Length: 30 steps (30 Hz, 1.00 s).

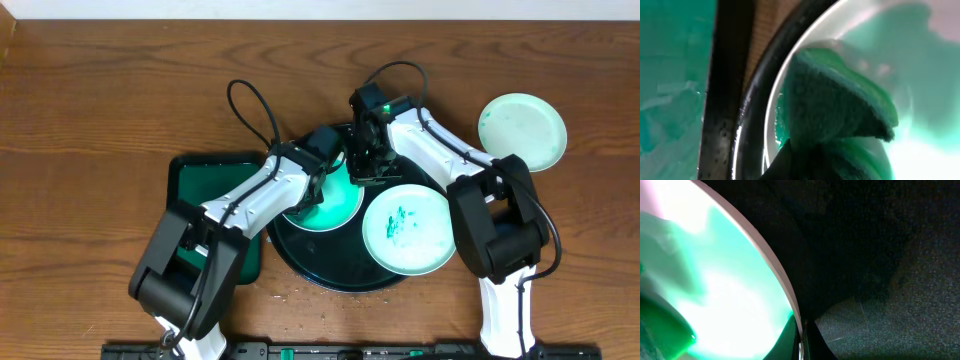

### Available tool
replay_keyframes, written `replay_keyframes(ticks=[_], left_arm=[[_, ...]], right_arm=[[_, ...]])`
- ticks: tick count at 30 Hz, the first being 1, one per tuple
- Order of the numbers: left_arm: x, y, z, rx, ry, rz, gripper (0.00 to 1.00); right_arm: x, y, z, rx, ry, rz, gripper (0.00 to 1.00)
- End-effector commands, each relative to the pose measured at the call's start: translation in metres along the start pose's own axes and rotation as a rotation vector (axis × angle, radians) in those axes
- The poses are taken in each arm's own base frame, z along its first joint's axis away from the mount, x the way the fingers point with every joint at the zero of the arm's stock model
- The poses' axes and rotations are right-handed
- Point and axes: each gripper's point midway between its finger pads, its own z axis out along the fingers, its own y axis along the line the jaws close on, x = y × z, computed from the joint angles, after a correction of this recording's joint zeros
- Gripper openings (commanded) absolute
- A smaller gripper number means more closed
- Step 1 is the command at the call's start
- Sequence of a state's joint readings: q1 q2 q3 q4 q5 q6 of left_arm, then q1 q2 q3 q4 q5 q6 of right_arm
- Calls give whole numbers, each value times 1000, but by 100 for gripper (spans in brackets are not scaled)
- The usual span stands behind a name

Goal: Clean dirty plates on tray and stack at the side
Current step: 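Scrub the white plate with the sponge while the right gripper holds it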

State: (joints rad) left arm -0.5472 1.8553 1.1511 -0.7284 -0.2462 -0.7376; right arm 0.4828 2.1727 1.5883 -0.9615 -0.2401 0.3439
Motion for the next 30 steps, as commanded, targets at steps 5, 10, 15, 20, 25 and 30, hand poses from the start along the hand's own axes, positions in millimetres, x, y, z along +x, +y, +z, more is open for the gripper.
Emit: replay_keyframes(ticks=[5,10,15,20,25,30], left_arm=[[-22,-17,16,56,-60,58,7],[-35,-51,4,213,-75,42,7],[-35,-70,-2,309,-54,40,7],[-26,-90,-10,424,3,51,7],[-15,-108,-20,542,74,67,7],[-4,-115,-26,599,128,86,7]], right_arm=[[11,-16,16,66,44,-14,1],[11,-16,16,67,46,-15,1],[11,-16,16,67,46,-20,1],[12,-16,16,68,49,-19,1],[14,-17,16,70,58,-17,1],[16,-17,16,73,65,-15,1]])
